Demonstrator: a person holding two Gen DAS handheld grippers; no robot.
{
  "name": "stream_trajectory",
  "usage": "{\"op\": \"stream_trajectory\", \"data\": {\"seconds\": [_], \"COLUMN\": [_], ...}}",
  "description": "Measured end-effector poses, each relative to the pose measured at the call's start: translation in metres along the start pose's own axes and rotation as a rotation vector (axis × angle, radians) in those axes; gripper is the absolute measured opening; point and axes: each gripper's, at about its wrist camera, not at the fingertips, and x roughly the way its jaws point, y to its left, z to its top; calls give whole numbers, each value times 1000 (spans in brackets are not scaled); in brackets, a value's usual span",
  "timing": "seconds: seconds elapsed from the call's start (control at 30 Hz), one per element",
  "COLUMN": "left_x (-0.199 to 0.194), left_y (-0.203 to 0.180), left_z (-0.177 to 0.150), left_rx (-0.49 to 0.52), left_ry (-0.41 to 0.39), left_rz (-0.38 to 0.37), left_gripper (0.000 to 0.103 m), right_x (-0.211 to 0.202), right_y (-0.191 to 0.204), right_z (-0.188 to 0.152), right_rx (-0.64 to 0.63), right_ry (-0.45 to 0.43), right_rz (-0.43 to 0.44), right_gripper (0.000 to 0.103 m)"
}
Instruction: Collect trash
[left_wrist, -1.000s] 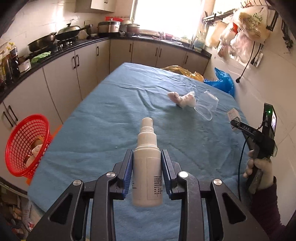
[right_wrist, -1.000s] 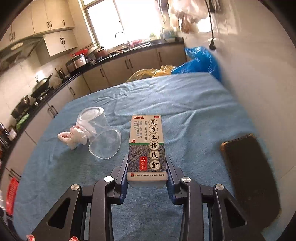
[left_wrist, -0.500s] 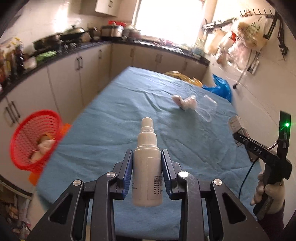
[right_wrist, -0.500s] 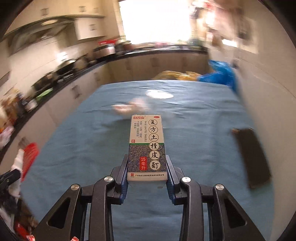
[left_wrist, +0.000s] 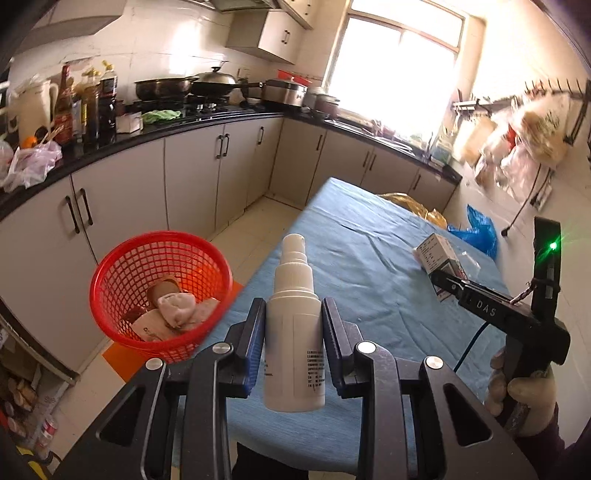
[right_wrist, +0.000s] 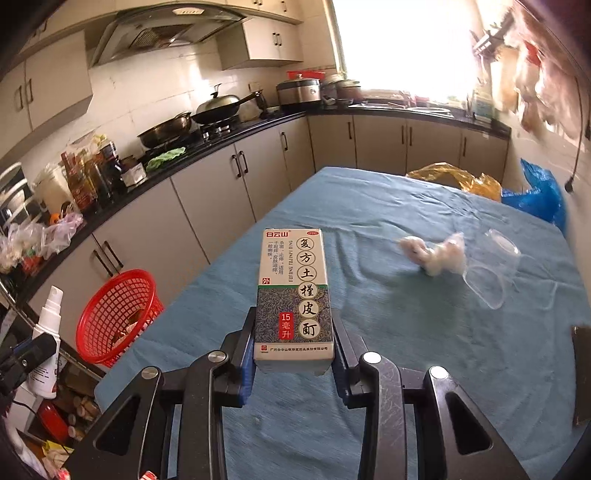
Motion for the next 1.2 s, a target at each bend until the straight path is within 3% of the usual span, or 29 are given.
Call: {"op": "stream_trajectory", "data": {"seconds": [0.53, 0.8, 1.03, 1.2], "left_x": [18, 29, 44, 58], "left_y": [28, 21, -17, -68], "left_z": [-3, 1, 1, 2], "left_rx": [-48, -46, -14, 55], "left_ry": [16, 20, 62, 77], "left_rz": [-31, -92, -146, -155], "left_gripper": [29, 29, 29, 29], "right_x": [20, -17, -55, -69], "right_y": [24, -4, -46, -79], "right_z": [-2, -37, -71, -86], "right_rx": [-39, 13, 100, 119], "right_ry": [80, 64, 29, 20], "right_rz": [-57, -117, -116, -89], "right_gripper": [37, 37, 37, 37]}}
